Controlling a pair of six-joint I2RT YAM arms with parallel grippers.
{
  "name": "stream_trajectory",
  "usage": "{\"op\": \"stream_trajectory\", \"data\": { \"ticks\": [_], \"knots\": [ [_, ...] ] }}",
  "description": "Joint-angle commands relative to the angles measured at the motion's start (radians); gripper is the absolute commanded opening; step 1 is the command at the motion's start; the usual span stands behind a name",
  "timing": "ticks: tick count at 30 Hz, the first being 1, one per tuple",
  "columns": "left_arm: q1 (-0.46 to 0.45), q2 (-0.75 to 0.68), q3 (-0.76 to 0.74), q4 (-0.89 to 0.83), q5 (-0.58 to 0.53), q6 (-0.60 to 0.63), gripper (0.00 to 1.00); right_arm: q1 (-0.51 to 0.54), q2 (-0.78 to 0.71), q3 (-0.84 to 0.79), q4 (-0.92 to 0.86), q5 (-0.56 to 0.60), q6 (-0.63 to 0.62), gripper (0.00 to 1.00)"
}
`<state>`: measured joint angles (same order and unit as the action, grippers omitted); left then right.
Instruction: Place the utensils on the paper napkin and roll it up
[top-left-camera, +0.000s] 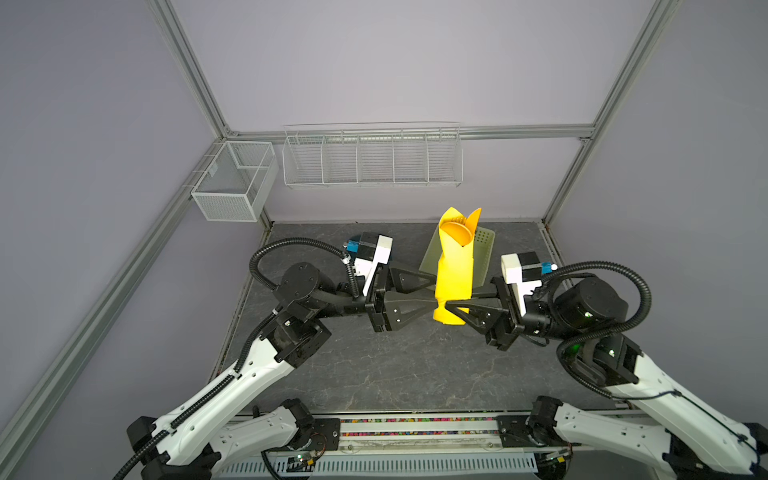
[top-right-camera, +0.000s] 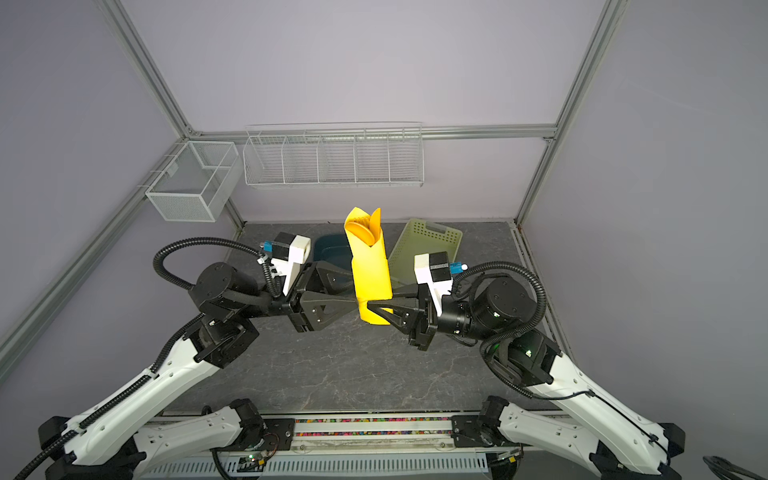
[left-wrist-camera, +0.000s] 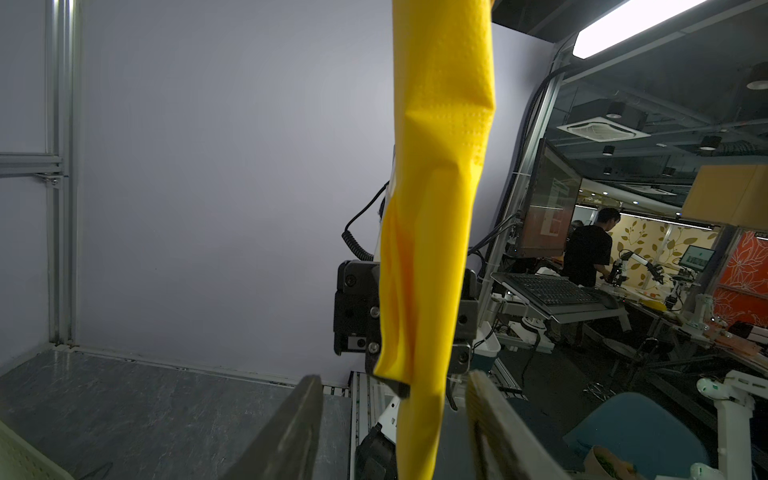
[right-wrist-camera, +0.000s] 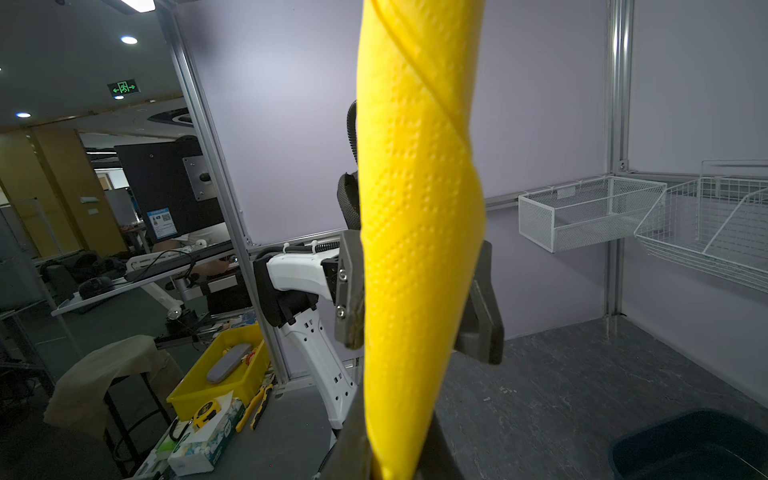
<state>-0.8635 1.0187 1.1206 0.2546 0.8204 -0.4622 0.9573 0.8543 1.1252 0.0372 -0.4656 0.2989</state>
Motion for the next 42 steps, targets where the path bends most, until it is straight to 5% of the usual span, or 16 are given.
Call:
{"op": "stream_trajectory", "data": {
  "ticks": [1,15,31,36,42],
  "knots": [
    [-0.006,0.02,0.04,0.009,0.095,-0.009,0.58,0.004,0.004,-0.008,0.054,-0.048,-0.01,0.07],
    [-0.034,0.049,0.116,-0.024,0.081,0.025,0.57,0.01,0.032,-0.013,0.005,-0.073,-0.016,0.07],
    [-0.035,0.052,0.136,-0.122,-0.008,0.074,0.16,0.011,0.035,-0.002,-0.064,-0.02,-0.04,0.07],
    [-0.034,0.045,0.131,-0.128,-0.041,0.087,0.1,0.012,0.02,-0.005,-0.09,0.01,-0.043,0.15],
    [-0.035,0.037,0.131,-0.158,-0.093,0.11,0.06,0.011,-0.025,-0.02,-0.139,0.074,-0.062,0.38]
  ]
}}
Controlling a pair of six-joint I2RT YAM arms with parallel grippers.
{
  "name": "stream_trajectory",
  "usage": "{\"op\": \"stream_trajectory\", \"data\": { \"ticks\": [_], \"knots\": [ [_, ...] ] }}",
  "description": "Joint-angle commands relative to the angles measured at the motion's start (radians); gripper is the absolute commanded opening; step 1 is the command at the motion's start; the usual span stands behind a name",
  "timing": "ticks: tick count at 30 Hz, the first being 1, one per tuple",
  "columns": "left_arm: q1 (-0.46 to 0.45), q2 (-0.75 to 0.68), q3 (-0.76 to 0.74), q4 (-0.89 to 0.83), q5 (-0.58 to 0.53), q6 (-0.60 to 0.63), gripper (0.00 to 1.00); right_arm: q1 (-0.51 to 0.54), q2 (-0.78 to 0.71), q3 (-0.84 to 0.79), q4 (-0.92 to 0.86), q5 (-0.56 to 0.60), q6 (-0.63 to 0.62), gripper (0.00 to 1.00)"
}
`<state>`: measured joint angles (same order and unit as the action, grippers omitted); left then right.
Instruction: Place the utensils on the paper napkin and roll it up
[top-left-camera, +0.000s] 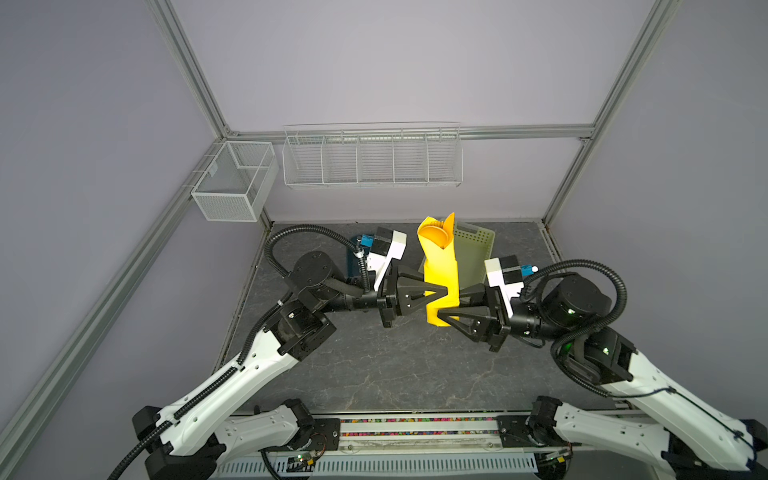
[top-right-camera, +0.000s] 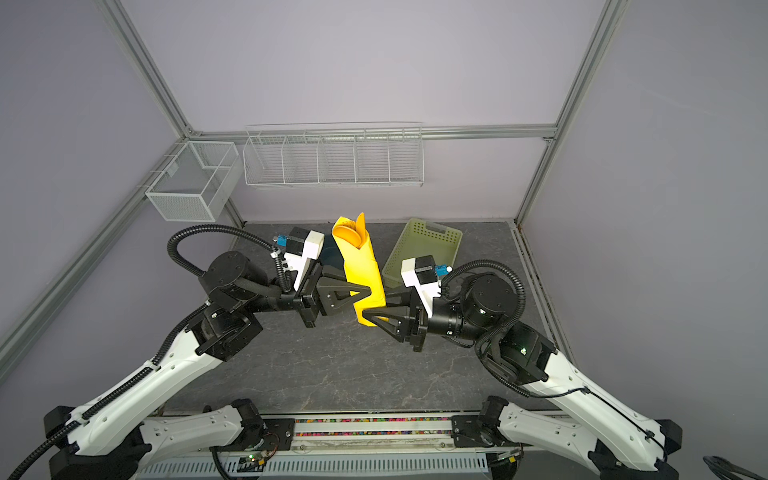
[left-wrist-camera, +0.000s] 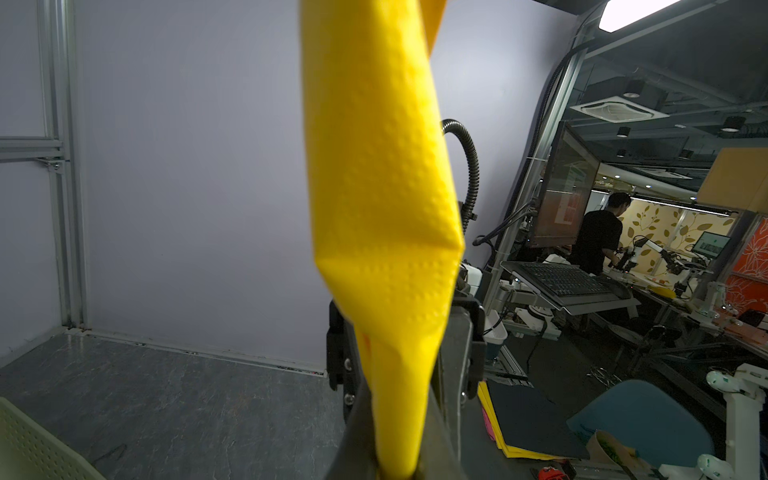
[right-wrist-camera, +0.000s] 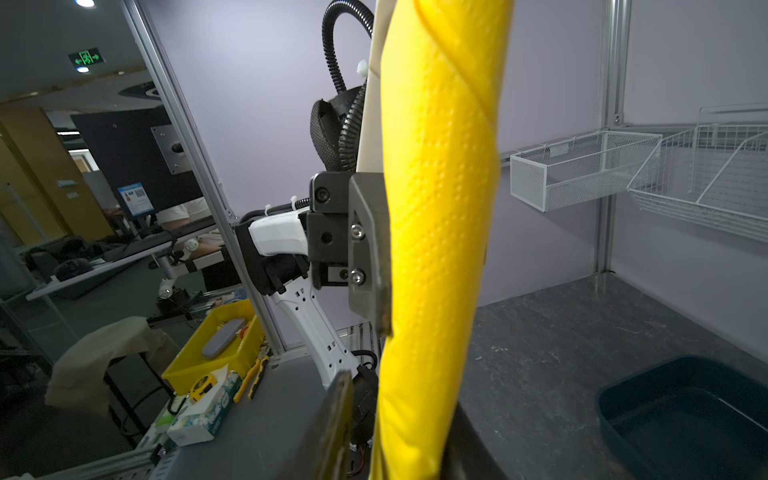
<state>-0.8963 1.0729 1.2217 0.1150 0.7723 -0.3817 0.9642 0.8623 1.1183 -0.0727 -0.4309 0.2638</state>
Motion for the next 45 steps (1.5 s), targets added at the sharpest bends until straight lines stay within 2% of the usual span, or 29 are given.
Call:
{"op": "stream_trajectory", "data": {
  "ticks": [1,3,9,20,37,42,43,45],
  "knots": [
    [-0.002,-0.019,0.03,-0.026,-0.057,0.034,0.06,0.005,-0.041,-0.015,-0.042,0.052,-0.031,0.4],
    [-0.002,-0.021,0.029,-0.038,-0.077,0.044,0.05,0.004,-0.055,-0.015,-0.067,0.077,-0.044,0.45],
    [-0.001,-0.017,0.032,-0.041,-0.095,0.044,0.05,0.005,-0.065,-0.007,-0.13,0.13,-0.075,0.46],
    [-0.002,-0.014,0.029,-0.055,-0.126,0.05,0.04,0.009,0.0,0.027,-0.085,0.046,-0.085,0.33],
    [-0.002,-0.011,0.024,-0.055,-0.125,0.047,0.02,0.06,0.09,0.074,-0.023,-0.001,-0.096,0.23],
    [-0.002,-0.018,0.021,-0.055,-0.123,0.045,0.03,0.078,0.093,0.075,-0.021,0.016,-0.107,0.13],
    [-0.001,-0.02,0.02,-0.054,-0.123,0.045,0.04,0.079,0.091,0.074,-0.021,0.02,-0.106,0.08],
    [-0.003,-0.028,0.016,-0.046,-0.118,0.04,0.07,0.082,0.085,0.07,-0.02,0.027,-0.108,0.07]
  ]
}}
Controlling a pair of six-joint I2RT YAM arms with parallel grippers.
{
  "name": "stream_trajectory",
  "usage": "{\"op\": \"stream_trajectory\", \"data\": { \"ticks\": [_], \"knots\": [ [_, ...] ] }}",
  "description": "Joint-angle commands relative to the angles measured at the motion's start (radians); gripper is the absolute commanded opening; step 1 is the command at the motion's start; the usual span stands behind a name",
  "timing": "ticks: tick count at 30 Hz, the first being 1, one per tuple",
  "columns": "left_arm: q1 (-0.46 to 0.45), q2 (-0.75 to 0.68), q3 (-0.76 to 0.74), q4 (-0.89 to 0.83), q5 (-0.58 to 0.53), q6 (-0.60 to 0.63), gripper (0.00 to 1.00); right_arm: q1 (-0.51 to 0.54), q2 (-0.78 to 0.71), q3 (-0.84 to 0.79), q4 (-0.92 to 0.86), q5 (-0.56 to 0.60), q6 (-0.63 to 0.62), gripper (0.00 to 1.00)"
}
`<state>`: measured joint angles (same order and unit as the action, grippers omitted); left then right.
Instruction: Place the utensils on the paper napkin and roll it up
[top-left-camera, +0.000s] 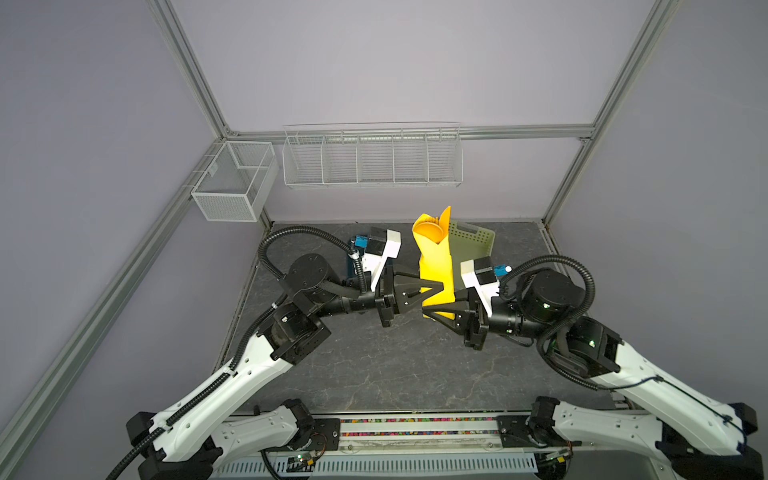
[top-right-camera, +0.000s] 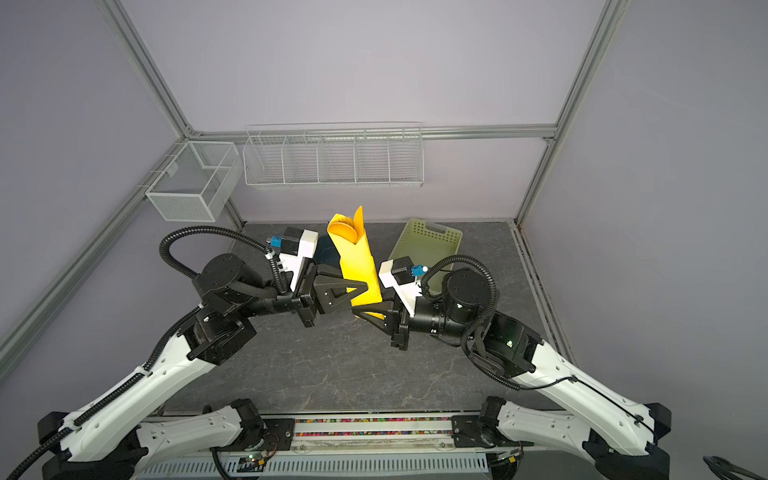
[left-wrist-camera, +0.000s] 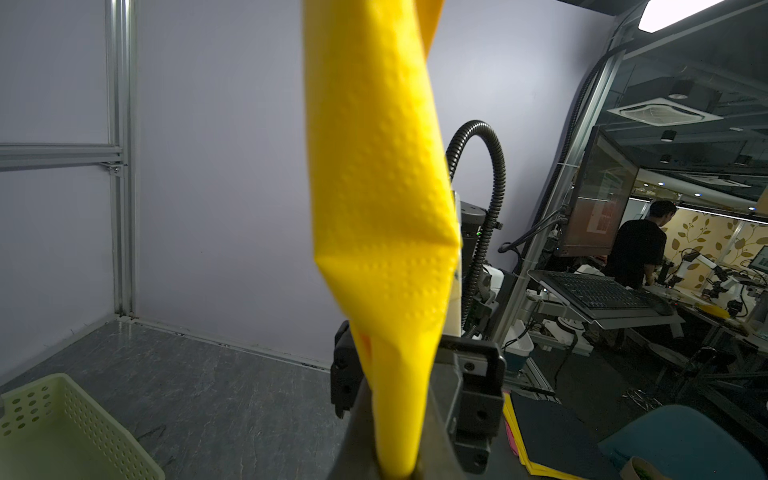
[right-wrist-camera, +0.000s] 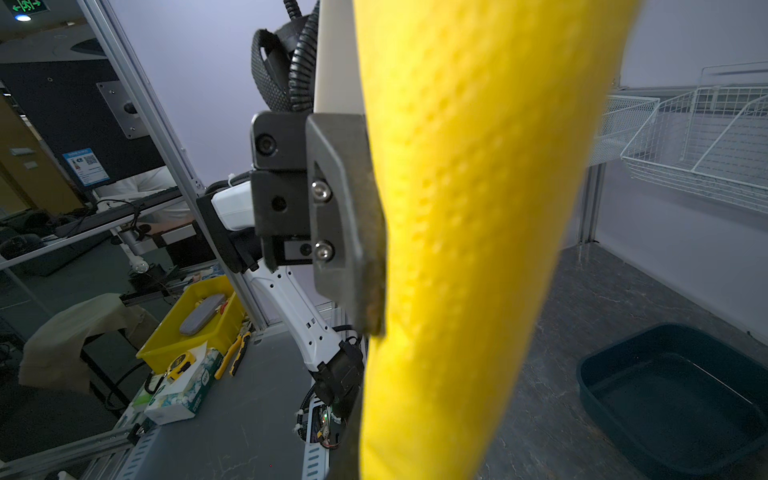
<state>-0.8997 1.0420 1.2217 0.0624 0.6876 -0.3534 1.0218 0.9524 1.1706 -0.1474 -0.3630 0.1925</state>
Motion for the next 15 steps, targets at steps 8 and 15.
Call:
{"op": "stream_trajectory", "data": {
  "ticks": [8,15],
  "knots": [
    [0.002,-0.021,-0.016,0.064,-0.002,-0.02,0.39,0.036,-0.029,0.0,0.077,-0.042,-0.039,0.07],
    [0.001,0.021,0.002,0.119,0.087,-0.083,0.51,0.043,-0.027,-0.002,0.072,-0.07,-0.047,0.07]
  ]
}}
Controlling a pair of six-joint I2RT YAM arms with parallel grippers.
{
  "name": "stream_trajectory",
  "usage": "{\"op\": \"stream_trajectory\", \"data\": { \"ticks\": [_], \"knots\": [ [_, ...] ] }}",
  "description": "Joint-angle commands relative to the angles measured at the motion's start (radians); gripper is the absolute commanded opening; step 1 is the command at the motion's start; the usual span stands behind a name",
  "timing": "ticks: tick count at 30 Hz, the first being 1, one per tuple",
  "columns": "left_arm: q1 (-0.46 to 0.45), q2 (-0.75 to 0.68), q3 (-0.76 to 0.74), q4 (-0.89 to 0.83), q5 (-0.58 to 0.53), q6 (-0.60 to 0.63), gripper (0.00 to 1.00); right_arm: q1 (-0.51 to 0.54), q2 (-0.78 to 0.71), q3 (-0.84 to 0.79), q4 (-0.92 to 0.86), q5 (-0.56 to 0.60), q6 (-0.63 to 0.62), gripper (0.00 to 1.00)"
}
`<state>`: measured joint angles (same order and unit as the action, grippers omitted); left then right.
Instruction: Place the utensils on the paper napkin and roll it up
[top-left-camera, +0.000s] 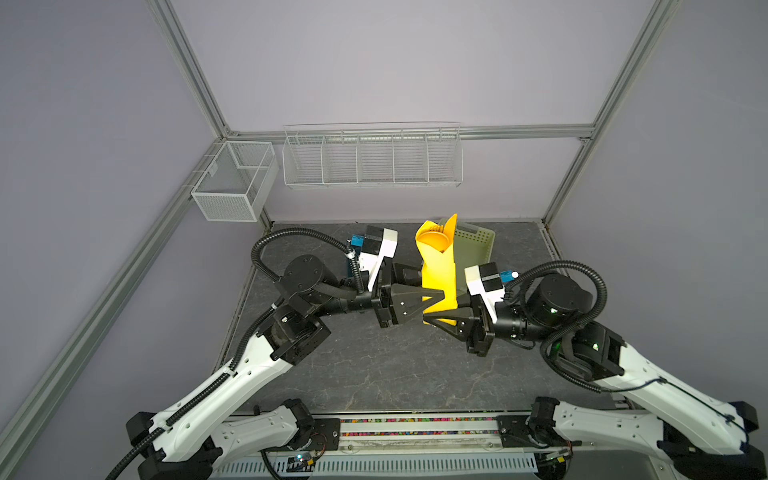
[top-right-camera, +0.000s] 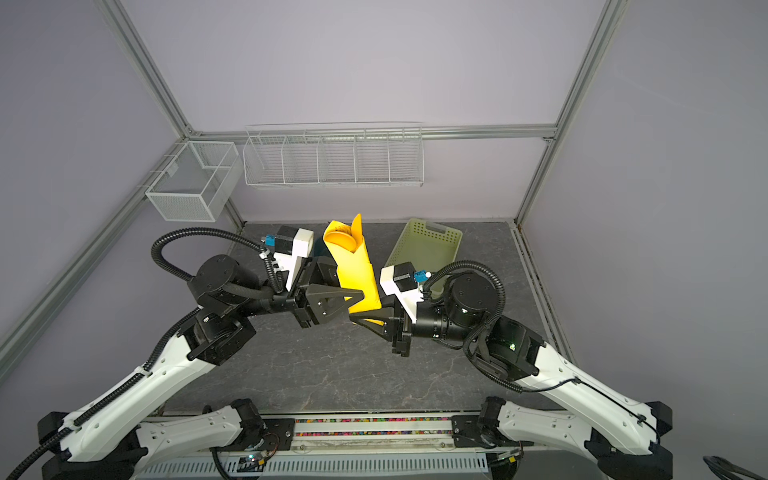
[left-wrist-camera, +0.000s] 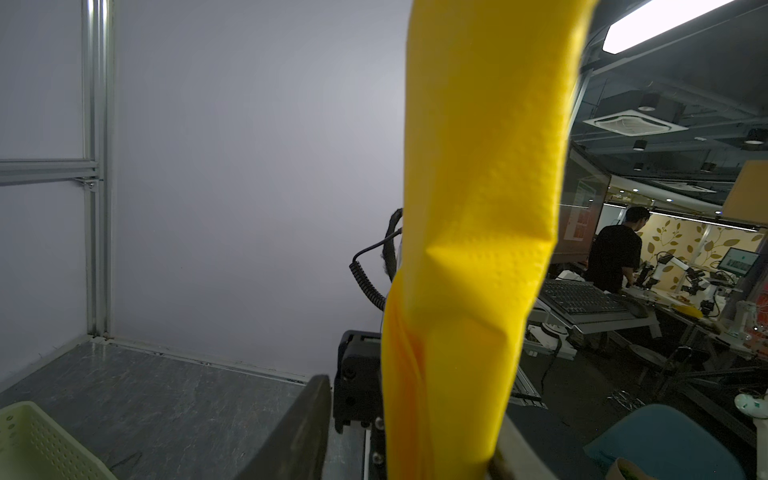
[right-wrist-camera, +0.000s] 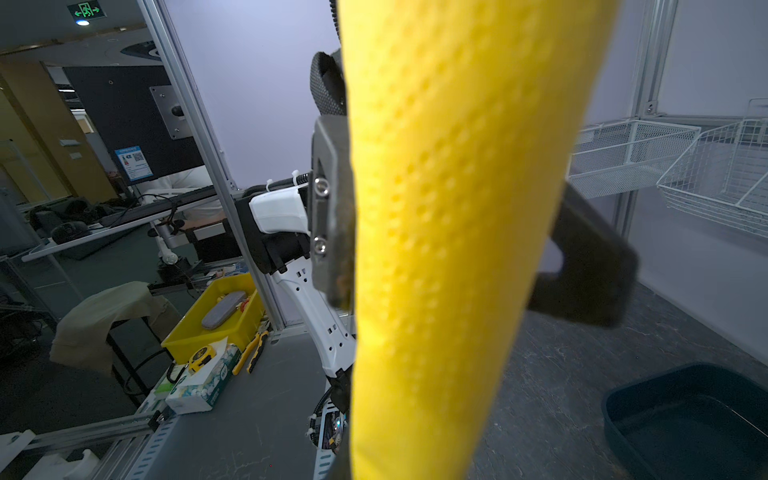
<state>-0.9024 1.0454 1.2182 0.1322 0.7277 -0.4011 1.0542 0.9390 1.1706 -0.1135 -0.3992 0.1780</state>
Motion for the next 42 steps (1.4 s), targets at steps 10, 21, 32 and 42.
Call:
{"op": "stream_trajectory", "data": {
  "ticks": [10,21,32,42],
  "knots": [
    [0.005,-0.007,0.023,0.056,0.003,-0.03,0.51,0.014,-0.011,0.006,-0.075,0.072,-0.069,0.07],
    [0.004,-0.03,0.027,0.055,-0.034,-0.022,0.46,0.015,-0.017,-0.005,-0.081,0.054,-0.072,0.07],
    [0.004,-0.047,0.043,0.016,-0.07,-0.004,0.43,0.016,-0.017,-0.016,-0.08,0.047,-0.071,0.07],
    [0.003,-0.044,0.044,0.024,-0.07,-0.004,0.24,0.016,-0.012,-0.013,-0.085,0.041,-0.074,0.07]
  ]
}}
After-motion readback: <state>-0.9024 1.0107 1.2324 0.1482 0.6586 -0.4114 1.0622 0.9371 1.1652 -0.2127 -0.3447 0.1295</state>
